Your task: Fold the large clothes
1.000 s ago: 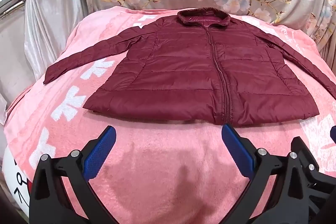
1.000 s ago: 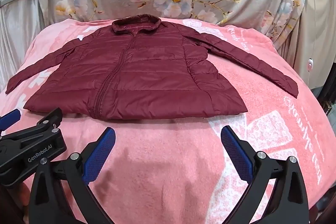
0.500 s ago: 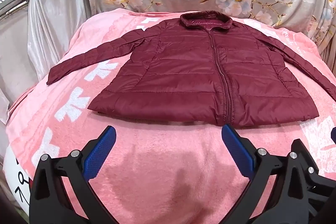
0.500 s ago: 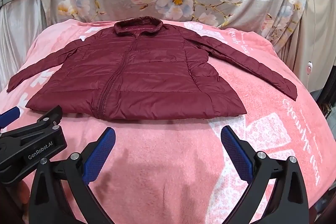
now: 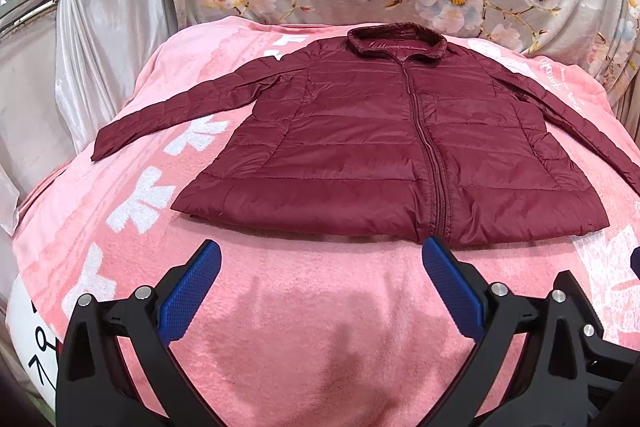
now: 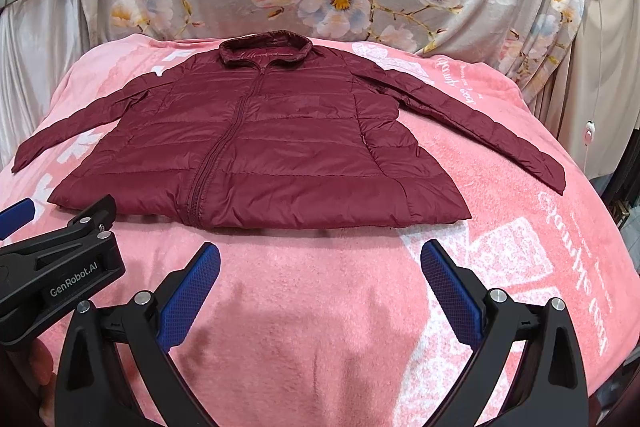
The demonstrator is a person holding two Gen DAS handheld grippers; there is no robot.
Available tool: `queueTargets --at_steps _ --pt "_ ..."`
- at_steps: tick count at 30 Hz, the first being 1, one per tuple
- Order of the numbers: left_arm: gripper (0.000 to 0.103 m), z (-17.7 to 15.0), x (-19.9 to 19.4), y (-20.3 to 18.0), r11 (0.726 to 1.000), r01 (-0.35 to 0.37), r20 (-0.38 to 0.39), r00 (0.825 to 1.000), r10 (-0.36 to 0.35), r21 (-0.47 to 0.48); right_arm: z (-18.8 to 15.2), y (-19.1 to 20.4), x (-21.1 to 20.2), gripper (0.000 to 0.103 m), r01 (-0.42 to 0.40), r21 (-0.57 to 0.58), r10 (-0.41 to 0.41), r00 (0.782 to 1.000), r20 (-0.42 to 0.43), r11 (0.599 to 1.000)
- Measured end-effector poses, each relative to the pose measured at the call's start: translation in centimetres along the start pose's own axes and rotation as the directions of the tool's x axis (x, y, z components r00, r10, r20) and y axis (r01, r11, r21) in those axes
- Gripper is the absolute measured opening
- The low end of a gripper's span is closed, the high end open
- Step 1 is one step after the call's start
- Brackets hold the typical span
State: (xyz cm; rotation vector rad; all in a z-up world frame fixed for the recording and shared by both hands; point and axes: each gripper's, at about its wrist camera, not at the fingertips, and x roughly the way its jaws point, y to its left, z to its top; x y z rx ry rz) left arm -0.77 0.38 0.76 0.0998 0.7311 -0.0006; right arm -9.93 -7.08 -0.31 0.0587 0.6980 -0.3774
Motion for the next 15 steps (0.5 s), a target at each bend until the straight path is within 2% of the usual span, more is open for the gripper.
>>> queueTargets --at_steps 15 --pt "0.098 0.00 0.06 0.09 1.000 0.002 -0.001 1.000 -0.002 -0.001 -0.05 0.37 -0.18 0.098 0.000 -0.005 0.000 1.000 0.000 1.000"
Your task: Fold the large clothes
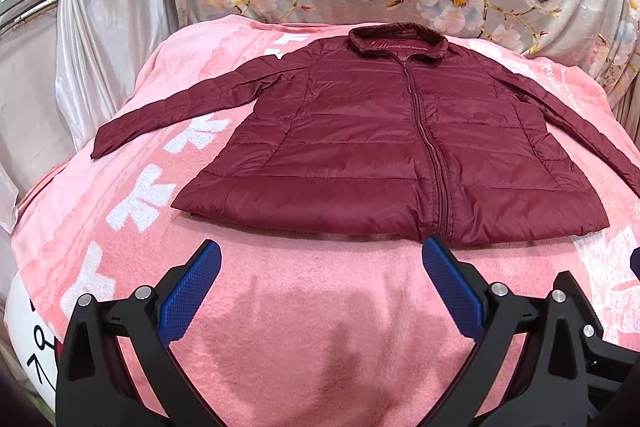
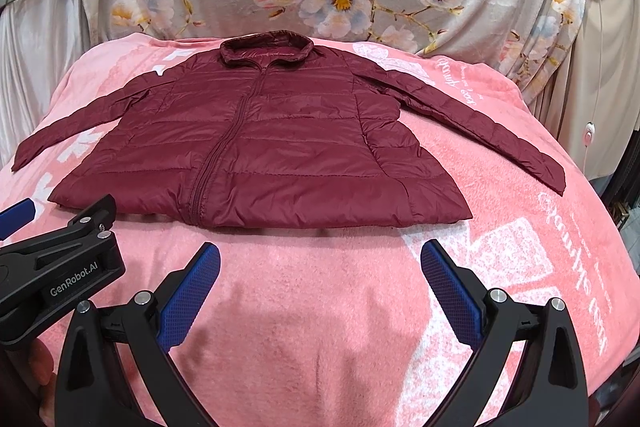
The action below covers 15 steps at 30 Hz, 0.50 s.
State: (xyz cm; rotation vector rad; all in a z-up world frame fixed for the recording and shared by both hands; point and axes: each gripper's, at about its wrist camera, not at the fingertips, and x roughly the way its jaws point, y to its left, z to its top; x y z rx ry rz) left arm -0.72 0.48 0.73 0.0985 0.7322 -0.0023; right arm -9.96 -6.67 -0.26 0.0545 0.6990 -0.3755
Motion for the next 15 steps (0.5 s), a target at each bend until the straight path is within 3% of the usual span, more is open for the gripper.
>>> queueTargets --at_steps 15 --pt "0.098 -0.08 0.13 0.33 1.000 0.002 -0.002 1.000 -0.002 -0.003 -0.22 0.07 0.12 0.098 0.001 -0.002 -0.001 1.000 0.002 1.000"
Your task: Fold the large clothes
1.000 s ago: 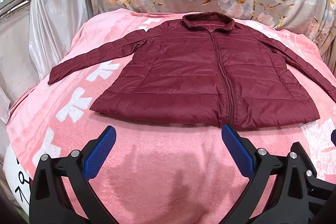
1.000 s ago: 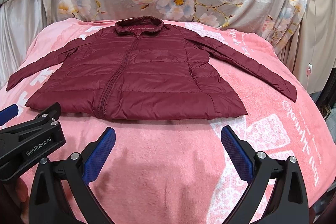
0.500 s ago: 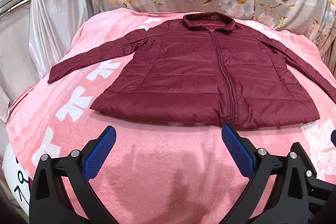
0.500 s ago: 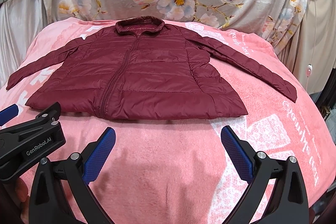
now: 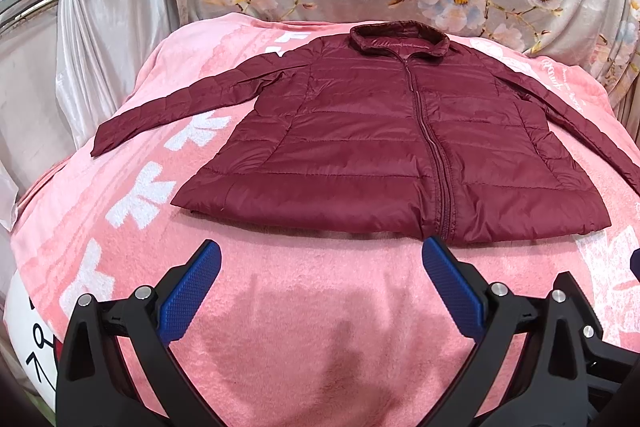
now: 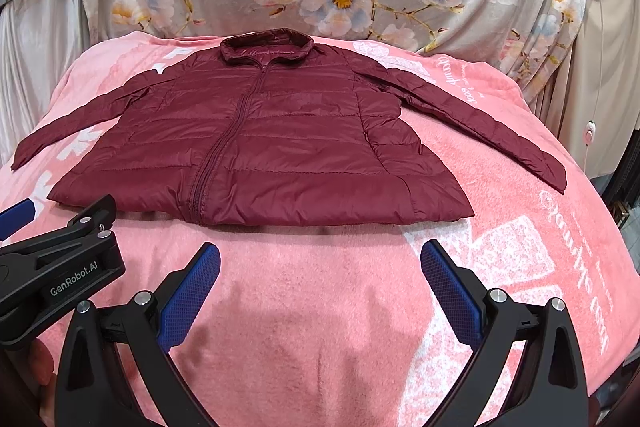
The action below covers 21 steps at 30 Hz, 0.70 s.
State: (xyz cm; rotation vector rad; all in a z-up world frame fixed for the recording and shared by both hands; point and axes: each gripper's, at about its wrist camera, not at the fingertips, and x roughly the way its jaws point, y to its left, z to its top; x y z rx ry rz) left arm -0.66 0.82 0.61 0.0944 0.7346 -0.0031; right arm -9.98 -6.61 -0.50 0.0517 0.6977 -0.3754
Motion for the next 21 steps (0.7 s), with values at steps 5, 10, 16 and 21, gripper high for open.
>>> queueTargets --at_steps 5,10,16,21 --pt "0.098 0.00 0.00 -0.02 1.000 0.000 0.000 1.000 0.000 -0.001 -0.05 -0.03 0.04 0.098 0.000 0.000 0.000 1.000 0.001 1.000" --pt "0.098 0.02 0.02 0.08 1.000 0.000 0.000 1.000 0.000 -0.001 -0.07 -0.03 0.06 0.098 0.000 -0.001 0.000 1.000 0.001 1.000" --pt "0.098 0.03 0.01 0.11 1.000 0.000 0.000 1.000 0.000 0.000 -0.08 -0.04 0.00 0.098 0.000 -0.002 0.000 1.000 0.001 1.000" --pt "0.098 0.05 0.01 0.09 1.000 0.001 -0.001 1.000 -0.001 -0.002 -0.08 -0.05 0.03 0.098 -0.002 -0.002 0.002 1.000 0.001 1.000"
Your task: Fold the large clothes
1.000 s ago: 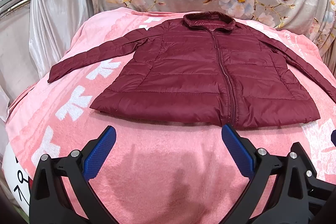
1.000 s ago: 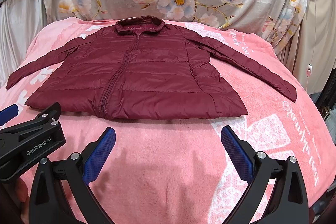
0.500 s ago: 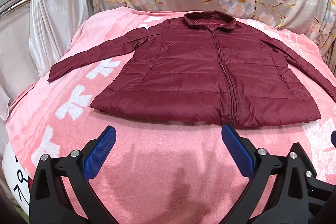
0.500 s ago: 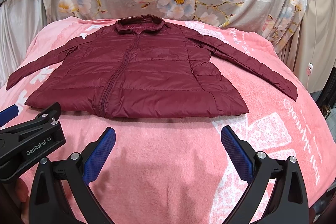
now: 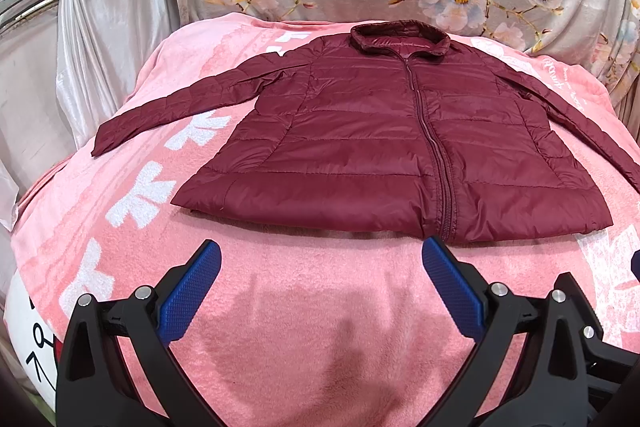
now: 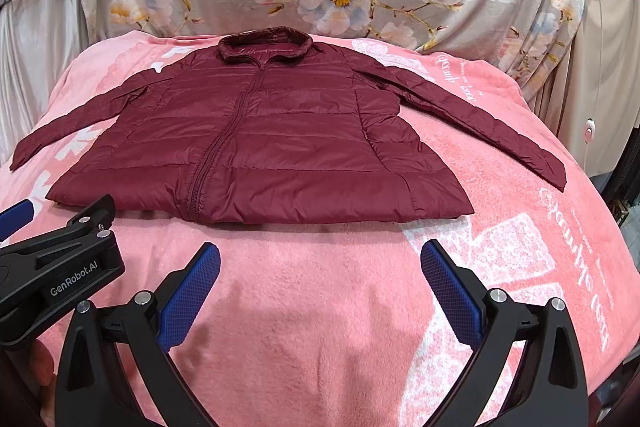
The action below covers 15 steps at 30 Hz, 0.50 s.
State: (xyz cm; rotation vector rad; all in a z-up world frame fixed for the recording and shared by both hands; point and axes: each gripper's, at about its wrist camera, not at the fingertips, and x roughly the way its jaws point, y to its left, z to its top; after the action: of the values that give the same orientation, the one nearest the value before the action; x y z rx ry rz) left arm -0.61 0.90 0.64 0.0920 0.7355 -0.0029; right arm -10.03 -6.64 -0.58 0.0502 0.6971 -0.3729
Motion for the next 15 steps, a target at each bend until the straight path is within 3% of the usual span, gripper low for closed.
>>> queueTargets --at_steps 9,15 --pt "0.098 -0.6 -0.2 -0.3 1.000 0.018 0.006 1.000 -0.019 0.023 -0.5 1.2 -0.4 0.098 -0.002 -0.049 0.003 1.000 0.015 0.999" --pt "0.098 -0.4 -0.1 -0.1 1.000 -0.001 0.009 1.000 0.001 0.001 -0.5 0.7 0.1 0.098 -0.009 -0.021 0.009 1.000 0.001 1.000"
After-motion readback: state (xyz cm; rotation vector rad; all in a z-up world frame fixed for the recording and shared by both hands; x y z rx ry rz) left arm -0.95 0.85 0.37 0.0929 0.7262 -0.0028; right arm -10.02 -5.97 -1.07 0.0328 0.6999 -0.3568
